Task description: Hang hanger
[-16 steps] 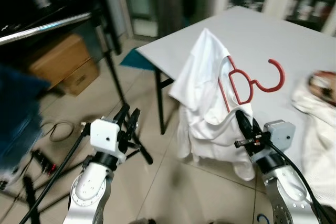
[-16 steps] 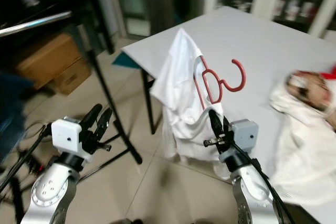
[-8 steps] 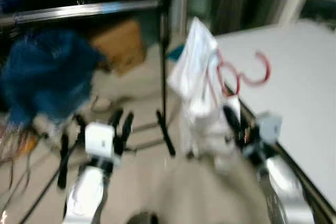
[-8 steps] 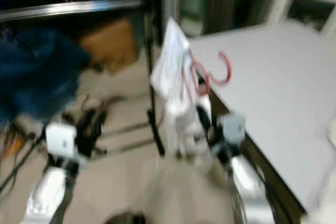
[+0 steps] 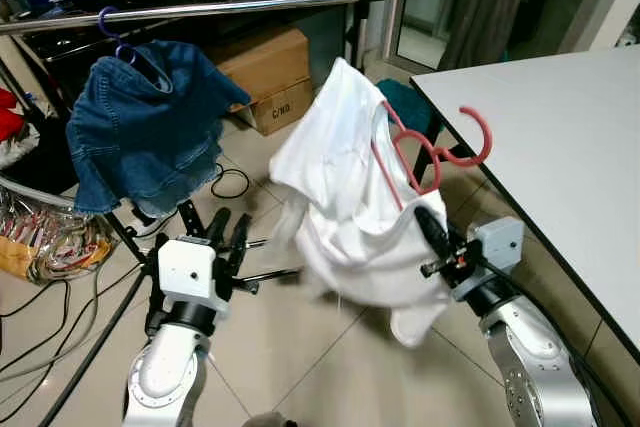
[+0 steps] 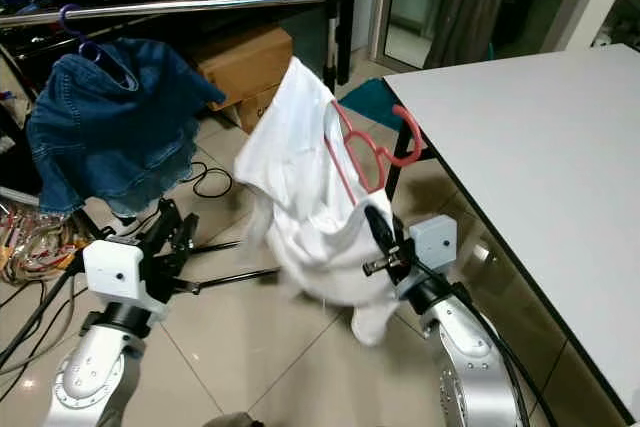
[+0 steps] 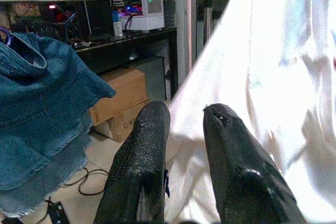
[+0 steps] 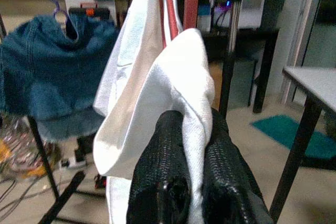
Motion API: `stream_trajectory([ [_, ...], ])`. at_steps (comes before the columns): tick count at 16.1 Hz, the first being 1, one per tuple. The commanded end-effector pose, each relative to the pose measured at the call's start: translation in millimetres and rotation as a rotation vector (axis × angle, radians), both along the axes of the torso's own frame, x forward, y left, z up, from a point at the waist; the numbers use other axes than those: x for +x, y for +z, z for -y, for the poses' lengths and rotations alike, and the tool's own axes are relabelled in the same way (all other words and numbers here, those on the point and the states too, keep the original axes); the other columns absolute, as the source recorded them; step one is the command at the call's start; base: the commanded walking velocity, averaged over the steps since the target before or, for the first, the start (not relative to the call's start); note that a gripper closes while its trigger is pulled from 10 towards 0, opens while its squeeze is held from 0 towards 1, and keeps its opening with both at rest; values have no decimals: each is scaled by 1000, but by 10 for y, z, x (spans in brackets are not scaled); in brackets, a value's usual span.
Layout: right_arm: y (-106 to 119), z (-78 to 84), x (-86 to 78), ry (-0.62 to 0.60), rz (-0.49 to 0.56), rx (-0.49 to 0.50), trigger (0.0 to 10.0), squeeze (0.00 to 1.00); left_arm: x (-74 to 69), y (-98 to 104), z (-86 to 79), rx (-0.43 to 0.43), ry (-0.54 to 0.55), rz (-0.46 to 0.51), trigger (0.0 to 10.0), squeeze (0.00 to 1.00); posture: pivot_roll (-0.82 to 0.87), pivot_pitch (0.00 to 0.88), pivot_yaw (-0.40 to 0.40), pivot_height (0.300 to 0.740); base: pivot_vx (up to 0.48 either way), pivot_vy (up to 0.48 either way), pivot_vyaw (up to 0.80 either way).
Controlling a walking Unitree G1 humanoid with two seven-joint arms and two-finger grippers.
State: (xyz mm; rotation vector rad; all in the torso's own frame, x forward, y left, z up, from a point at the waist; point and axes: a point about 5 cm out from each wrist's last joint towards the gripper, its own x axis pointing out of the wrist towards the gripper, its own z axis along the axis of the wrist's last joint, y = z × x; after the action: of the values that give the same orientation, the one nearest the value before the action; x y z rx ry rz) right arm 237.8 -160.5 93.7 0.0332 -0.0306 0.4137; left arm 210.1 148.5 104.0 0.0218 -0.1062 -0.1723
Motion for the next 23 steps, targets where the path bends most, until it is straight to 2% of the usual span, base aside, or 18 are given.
stream_trajectory([
  [1,37,-71,75,31,17,-11,10000,0,28,-37,-23,6,18,-9,10000,0,-30,0,61,740,0,0,0],
  [5,-101,-129,186,-3,27,-39,10000,0,110,-234,-65,22,61,-45,10000,0,-25,0,53,740,0,0,0],
  [7,-164,-137,190,-9,23,-39,10000,0,116,-326,-60,27,69,-66,10000,0,-22,0,47,740,0,0,0],
  [10,-322,-55,180,-38,5,-70,10000,0,103,-486,-43,41,71,-95,10000,0,-19,0,42,740,0,0,0],
  [13,-359,33,177,-63,-5,-71,10000,0,115,-527,-52,32,94,-98,10000,0,-17,0,41,740,0,0,0],
  [16,-434,23,167,-29,-2,-110,10000,0,131,-570,-90,1,153,-94,10000,0,-14,0,39,740,0,0,0],
  [19,-567,31,208,-34,-39,-164,10000,0,153,-708,-176,-25,213,-139,10000,0,-9,0,35,740,0,0,0],
  [23,-609,-84,261,35,-49,-210,10000,0,175,-787,-169,0,205,-160,10000,0,2,0,18,740,0,0,0],
])
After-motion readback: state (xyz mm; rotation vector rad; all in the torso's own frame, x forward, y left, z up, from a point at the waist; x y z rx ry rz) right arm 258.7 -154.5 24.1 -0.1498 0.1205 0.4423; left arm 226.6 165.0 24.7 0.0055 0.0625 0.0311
